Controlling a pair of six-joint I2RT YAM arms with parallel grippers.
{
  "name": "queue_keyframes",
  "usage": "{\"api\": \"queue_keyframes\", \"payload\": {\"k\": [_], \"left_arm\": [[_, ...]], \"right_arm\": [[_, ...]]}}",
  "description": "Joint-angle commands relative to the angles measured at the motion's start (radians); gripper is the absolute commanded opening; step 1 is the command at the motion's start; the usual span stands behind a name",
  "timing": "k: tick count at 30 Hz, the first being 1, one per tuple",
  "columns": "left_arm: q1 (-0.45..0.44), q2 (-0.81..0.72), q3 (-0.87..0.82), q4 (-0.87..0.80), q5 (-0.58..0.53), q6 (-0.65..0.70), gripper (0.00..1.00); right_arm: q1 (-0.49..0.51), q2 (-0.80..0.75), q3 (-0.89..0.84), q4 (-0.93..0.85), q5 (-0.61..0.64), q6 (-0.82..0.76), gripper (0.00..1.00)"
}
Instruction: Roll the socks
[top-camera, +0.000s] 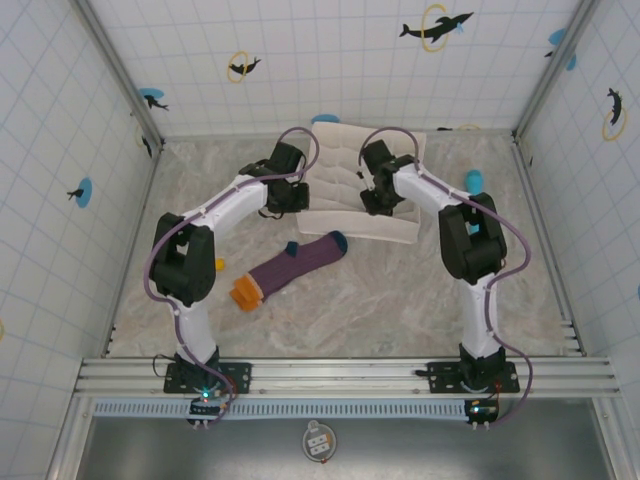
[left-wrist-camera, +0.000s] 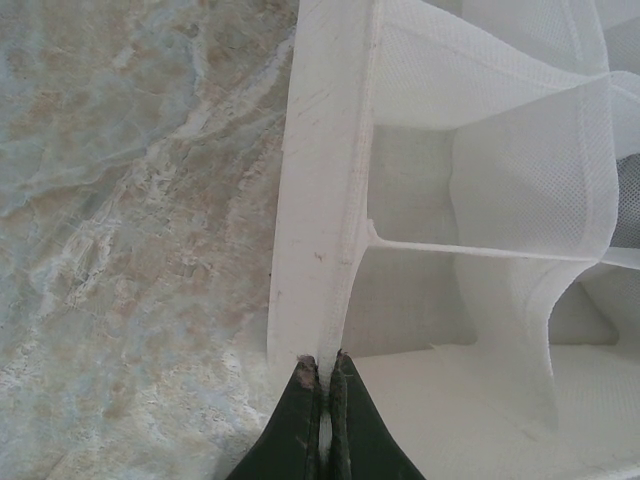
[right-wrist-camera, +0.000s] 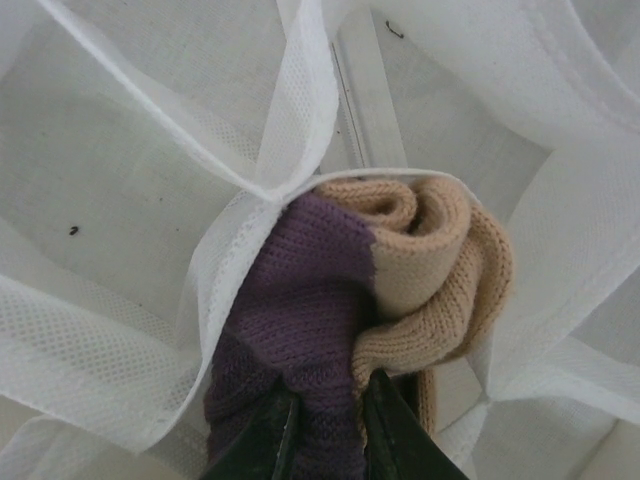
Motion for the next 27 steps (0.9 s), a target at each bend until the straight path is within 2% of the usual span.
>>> {"api": "queue_keyframes", "payload": {"k": [1,3,8,12,17,24,27], "left_arm": [[-0.003,0.021,0.021,-0.022,-0.022,-0.026,0.00],[-0.001,0.022,0.018,-0.020,-0.026,-0.031,0.00],[-0.002,0.032,0.021,-0.017,-0.008,-0.041,0.00],[-0.001,0.036,0.027,-0.011,0.000,-0.052,0.00],[-0.001,0.048,0.048,-0.014,0.000,-0.056,0.00],[0.005,0.072,0.073,-0.008,0.015,-0.064,0.00],[0.005,0.090,0.094,-0.009,0.016,-0.064,0.00]], "right_arm": [[0.000,0.132,-0.066,-0.171,0.041,0.036,0.02],[-0.005,0.108,-0.089,-0.147,0.043,0.055,0.03],[-0.026,0.035,-0.097,-0.092,0.017,0.100,0.14],[-0.036,-0.042,-0.116,-0.021,-0.028,0.112,0.32],[-0.044,-0.098,-0.115,0.024,-0.052,0.113,0.40],[-0.044,-0.216,-0.136,0.087,-0.052,0.119,0.65],[-0.045,-0.268,-0.139,0.111,-0.058,0.127,0.72]]}}
